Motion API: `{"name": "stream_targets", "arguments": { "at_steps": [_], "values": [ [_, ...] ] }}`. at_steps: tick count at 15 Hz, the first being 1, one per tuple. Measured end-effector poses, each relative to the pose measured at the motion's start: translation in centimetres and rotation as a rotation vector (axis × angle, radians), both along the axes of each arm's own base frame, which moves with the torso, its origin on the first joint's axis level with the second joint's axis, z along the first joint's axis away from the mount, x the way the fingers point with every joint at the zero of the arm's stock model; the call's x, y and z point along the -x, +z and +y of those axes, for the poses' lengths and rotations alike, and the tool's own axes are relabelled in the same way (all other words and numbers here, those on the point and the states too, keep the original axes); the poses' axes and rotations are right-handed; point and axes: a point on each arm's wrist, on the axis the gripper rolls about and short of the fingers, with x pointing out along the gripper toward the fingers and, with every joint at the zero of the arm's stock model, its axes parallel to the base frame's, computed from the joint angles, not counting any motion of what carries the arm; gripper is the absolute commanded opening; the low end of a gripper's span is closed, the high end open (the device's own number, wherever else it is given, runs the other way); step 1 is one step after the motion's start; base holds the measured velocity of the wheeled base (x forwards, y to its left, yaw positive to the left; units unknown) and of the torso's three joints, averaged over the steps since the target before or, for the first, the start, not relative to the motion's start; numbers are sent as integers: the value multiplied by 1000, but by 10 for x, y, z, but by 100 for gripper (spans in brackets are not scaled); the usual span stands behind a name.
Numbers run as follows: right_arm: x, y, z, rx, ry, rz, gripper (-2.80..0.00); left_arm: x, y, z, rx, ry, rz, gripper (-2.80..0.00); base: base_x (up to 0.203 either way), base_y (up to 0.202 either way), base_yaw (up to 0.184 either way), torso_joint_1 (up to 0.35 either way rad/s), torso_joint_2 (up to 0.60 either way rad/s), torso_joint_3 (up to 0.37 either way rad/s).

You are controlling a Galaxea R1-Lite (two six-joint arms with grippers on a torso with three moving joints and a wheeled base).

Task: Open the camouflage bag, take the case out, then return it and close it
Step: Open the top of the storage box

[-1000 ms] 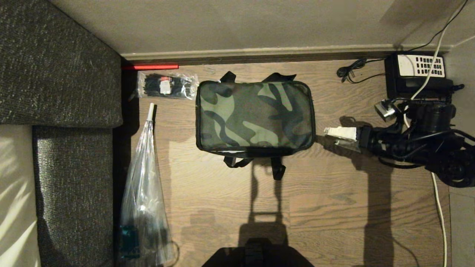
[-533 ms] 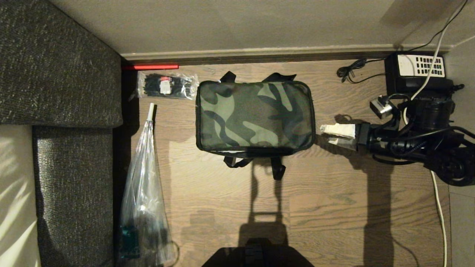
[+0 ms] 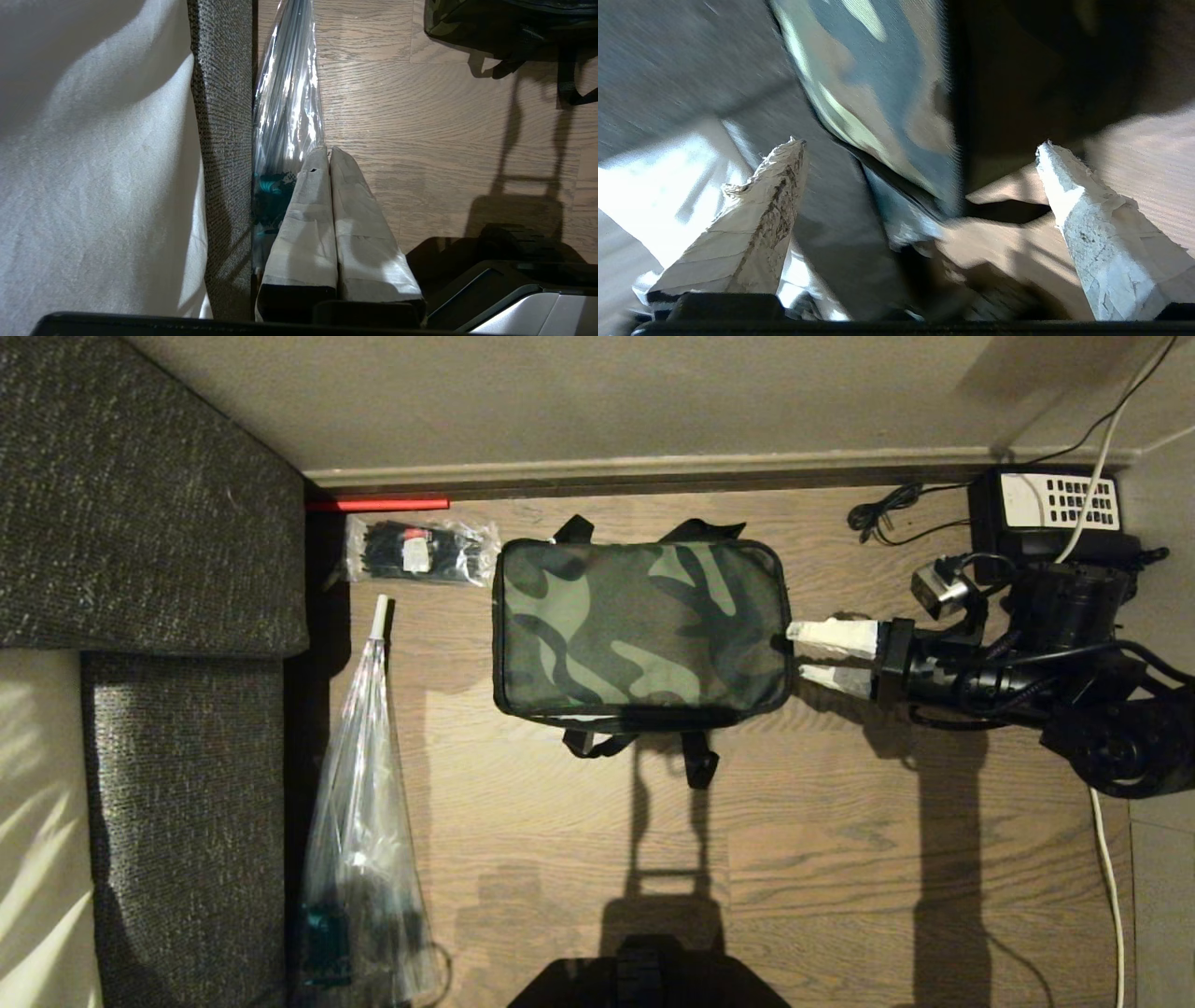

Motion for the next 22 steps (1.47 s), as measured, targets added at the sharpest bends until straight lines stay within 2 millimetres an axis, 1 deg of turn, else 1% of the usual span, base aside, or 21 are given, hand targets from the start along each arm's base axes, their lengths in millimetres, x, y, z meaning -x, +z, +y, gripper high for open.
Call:
{"name": "stream_targets", "arguments": {
  "at_steps": [2,4,7,11,12,15,20,22],
  "values": [
    [-2,5,10,-54,17,28,0,0,0,0,0,0,0,-280,0,0,0,0,0,0],
    [-7,10,20,-88,-3,47,0,0,0,0,0,0,0,-280,0,0,0,0,0,0],
    [-13,14,31,-116,0,64,0,0,0,0,0,0,0,-280,0,0,0,0,0,0],
    [-15,18,35,-152,8,95,0,0,0,0,0,-1,0,-280,0,0,0,0,0,0],
    [-15,20,35,-169,5,106,-280,0,0,0,0,0,0,-280,0,0,0,0,0,0],
    [-14,25,33,-177,-27,75,-280,0,0,0,0,0,1,-280,0,0,0,0,0,0],
    [-10,34,28,-184,-35,41,-280,0,0,0,0,0,1,-280,0,0,0,0,0,0],
    [-9,39,27,-195,-35,1,-280,0,0,0,0,0,0,-280,0,0,0,0,0,0]
  ]
}}
